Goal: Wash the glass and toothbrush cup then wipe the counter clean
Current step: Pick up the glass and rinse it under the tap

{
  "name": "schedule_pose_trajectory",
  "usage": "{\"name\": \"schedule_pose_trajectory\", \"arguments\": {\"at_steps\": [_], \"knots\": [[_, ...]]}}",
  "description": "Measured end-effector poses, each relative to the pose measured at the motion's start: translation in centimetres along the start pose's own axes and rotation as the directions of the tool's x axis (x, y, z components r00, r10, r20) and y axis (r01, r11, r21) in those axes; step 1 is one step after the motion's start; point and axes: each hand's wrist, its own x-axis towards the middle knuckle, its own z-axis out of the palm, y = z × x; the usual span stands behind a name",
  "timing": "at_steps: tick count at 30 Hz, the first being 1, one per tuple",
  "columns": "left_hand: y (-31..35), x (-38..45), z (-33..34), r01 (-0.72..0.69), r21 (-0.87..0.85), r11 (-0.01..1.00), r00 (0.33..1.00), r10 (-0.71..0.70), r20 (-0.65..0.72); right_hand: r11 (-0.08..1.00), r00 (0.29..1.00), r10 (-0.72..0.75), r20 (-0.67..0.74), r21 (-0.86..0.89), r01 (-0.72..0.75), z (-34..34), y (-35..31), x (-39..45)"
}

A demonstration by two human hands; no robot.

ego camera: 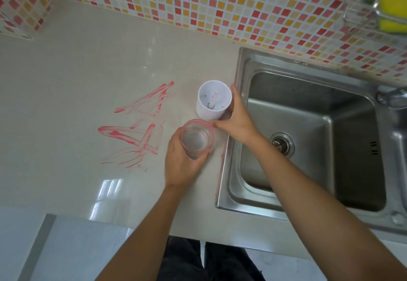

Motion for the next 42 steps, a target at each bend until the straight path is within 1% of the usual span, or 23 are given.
{"name": "schedule_pose_trajectory", "arguments": {"at_steps": [3, 5, 7, 9, 11, 13, 16, 18, 20, 22, 23, 24, 26, 27, 32, 37, 42], "knots": [[0.6, -0.3, -0.2, 0.033, 0.011, 0.999, 0.999, -0.033, -0.009, 0.998, 0.992, 0.037, -0.118, -0.050, -0.043, -1.8, 1.2, -2.9], [1.0, -0.6, -0.4, 0.037, -0.002, 0.999, 0.999, -0.037, -0.012, 0.986, 0.978, 0.040, -0.204, -0.148, -0.071, -3.7, 3.5, -6.2], [1.3, -1.4, -0.2, 0.036, -0.015, 0.999, 0.999, -0.036, -0.001, 0.958, 0.968, 0.060, -0.243, -0.258, -0.124, -5.9, 6.4, -9.9], [2.1, -2.7, 0.7, 0.020, -0.038, 0.999, 0.999, -0.018, 0.040, 0.932, 0.964, 0.092, -0.251, -0.320, -0.172, -8.4, 9.3, -13.4], [3.3, -4.2, 2.4, -0.025, -0.042, 0.999, 0.995, 0.029, 0.092, 0.888, 0.957, 0.129, -0.260, -0.400, -0.228, -10.9, 12.0, -16.7], [4.9, -5.5, 4.4, -0.101, -0.018, 0.995, 0.985, 0.103, 0.138, 0.827, 0.949, 0.169, -0.266, -0.486, -0.284, -13.3, 14.4, -19.3], [6.7, -6.9, 7.8, -0.229, 0.056, 0.972, 0.953, 0.211, 0.219, 0.751, 0.943, 0.176, -0.281, -0.581, -0.313, -15.8, 16.5, -21.2], [7.7, -7.7, 10.0, -0.299, 0.119, 0.947, 0.923, 0.256, 0.288, 0.745, 0.943, 0.171, -0.284, -0.590, -0.313, -16.4, 17.0, -21.2], [8.2, -8.1, 12.2, -0.360, 0.200, 0.911, 0.902, 0.285, 0.325, 0.745, 0.945, 0.163, -0.283, -0.593, -0.307, -16.5, 17.0, -21.1], [8.6, -8.2, 14.2, -0.368, 0.272, 0.889, 0.901, 0.269, 0.339, 0.753, 0.947, 0.152, -0.284, -0.588, -0.297, -16.5, 16.9, -21.2], [8.7, -8.1, 15.0, -0.379, 0.320, 0.868, 0.898, 0.261, 0.354, 0.758, 0.946, 0.143, -0.291, -0.582, -0.294, -16.5, 17.0, -21.2], [8.6, -8.1, 15.7, -0.416, 0.383, 0.825, 0.887, 0.275, 0.372, 0.763, 0.945, 0.134, -0.300, -0.577, -0.291, -16.5, 17.0, -21.3], [8.4, -7.9, 16.7, -0.514, 0.521, 0.681, 0.849, 0.315, 0.425, 0.773, 0.941, 0.125, -0.315, -0.564, -0.291, -16.6, 17.0, -21.4], [8.4, -7.8, 17.0, -0.537, 0.570, 0.621, 0.838, 0.319, 0.442, 0.775, 0.940, 0.122, -0.317, -0.561, -0.290, -16.6, 17.0, -21.4], [9.2, -7.0, 17.9, -0.610, 0.682, 0.405, 0.790, 0.378, 0.482, 0.776, 0.933, 0.111, -0.341, -0.556, -0.296, -16.8, 17.2, -21.5], [10.0, -6.7, 18.0, -0.617, 0.749, 0.242, 0.774, 0.359, 0.521, 0.782, 0.926, 0.097, -0.365, -0.548, -0.298, -16.7, 17.6, -21.5], [10.3, -6.6, 17.9, -0.632, 0.760, 0.151, 0.751, 0.363, 0.552, 0.777, 0.929, 0.091, -0.358, -0.558, -0.291, -16.7, 17.6, -21.6]]}}
